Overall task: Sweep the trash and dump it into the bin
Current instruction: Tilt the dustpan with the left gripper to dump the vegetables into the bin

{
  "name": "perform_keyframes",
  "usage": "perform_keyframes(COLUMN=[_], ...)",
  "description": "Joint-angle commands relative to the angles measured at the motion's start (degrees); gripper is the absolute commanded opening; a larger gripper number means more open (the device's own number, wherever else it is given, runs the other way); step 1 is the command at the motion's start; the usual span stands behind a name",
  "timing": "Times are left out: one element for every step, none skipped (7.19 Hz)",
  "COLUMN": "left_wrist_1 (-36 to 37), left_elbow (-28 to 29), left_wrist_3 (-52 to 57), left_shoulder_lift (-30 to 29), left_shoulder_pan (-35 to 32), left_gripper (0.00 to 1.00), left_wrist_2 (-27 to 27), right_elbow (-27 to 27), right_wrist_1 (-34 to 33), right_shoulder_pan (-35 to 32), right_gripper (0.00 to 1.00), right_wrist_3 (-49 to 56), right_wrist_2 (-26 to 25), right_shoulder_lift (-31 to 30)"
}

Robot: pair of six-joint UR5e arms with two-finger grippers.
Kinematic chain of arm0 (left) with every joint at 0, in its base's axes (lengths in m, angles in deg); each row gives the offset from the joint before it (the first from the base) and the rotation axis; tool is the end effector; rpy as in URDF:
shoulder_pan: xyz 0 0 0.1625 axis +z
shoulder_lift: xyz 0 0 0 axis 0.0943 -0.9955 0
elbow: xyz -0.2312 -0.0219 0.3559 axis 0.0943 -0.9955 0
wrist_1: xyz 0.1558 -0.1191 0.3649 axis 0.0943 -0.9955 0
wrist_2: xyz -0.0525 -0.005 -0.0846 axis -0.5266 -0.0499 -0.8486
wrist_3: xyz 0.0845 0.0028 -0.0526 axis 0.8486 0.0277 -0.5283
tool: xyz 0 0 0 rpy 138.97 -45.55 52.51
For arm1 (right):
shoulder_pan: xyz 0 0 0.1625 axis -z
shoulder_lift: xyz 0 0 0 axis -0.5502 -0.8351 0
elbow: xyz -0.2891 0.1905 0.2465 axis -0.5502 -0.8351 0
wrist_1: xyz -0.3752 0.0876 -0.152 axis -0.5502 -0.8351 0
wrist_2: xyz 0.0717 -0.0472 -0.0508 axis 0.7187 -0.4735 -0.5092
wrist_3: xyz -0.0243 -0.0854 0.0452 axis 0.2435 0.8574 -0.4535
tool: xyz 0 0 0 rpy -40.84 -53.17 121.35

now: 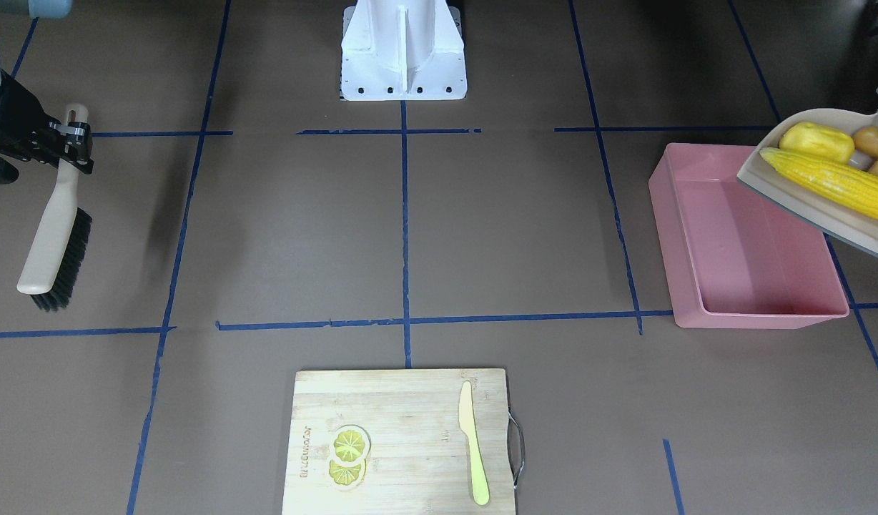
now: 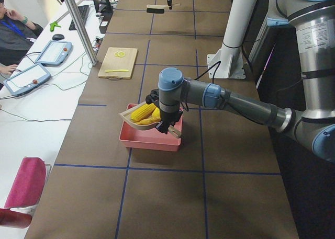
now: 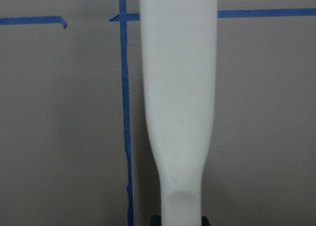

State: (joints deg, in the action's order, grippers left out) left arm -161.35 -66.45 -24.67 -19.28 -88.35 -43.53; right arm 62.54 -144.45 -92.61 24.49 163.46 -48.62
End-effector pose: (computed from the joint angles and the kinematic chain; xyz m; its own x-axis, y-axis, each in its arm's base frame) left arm -0.0209 -0.3887 0.5179 0.5433 0.7145 -0.4408 -0.5194 0.6986 0.4921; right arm -0.1863 -0.4438 0.3889 0.7155 0.0271 0.6981 0.0733 0.9908 -0.1136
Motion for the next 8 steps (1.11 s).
perform_keyframes(left_wrist_1=[5.10, 5.56, 7.66, 13.42, 21.92, 25.66, 25.87, 26.39], left_elbow=[-0.72, -1.08, -1.43, -3.43, -5.28, -5.91, -5.83, -5.91], left_wrist_3=[4.49, 4.51, 4.94, 5.47, 5.82, 6.87, 7.58, 7.58], left_shoulder_lift=[-0.57, -1.27, -2.06, -4.50, -8.96, -10.40, -10.50, -10.68], left_shoulder_pan=[0.32, 1.28, 3.55, 6.27, 8.65, 8.85, 9.37, 10.94], left_gripper=[0.00, 0.00, 0.00, 0.00, 0.00, 0.00, 0.01, 0.02], left_wrist_2=[10.58, 15.60, 18.78, 23.78, 28.96, 31.45, 33.47, 35.41], right_elbow=[-0.39, -0.39, -0.39, -0.31, -0.22, -0.22, -0.39, -0.74], right_wrist_1=[0.11, 0.11, 0.11, 0.02, 0.02, 0.02, 0.02, 0.02], right_shoulder_pan=[0.08, 0.17, 0.09, 0.09, 0.09, 0.17, 0.17, 0.17], right_gripper=[0.00, 0.00, 0.00, 0.00, 0.00, 0.00, 0.00, 0.00], right_wrist_3=[0.33, 2.42, 3.13, 3.14, 3.05, 2.97, 3.14, 3.23], right_wrist_2=[-0.01, 0.17, 0.26, 0.52, 0.61, 0.61, 0.61, 0.61], right_shoulder_lift=[-1.96, -4.32, -5.48, -6.36, -6.54, -6.54, -6.72, -7.41])
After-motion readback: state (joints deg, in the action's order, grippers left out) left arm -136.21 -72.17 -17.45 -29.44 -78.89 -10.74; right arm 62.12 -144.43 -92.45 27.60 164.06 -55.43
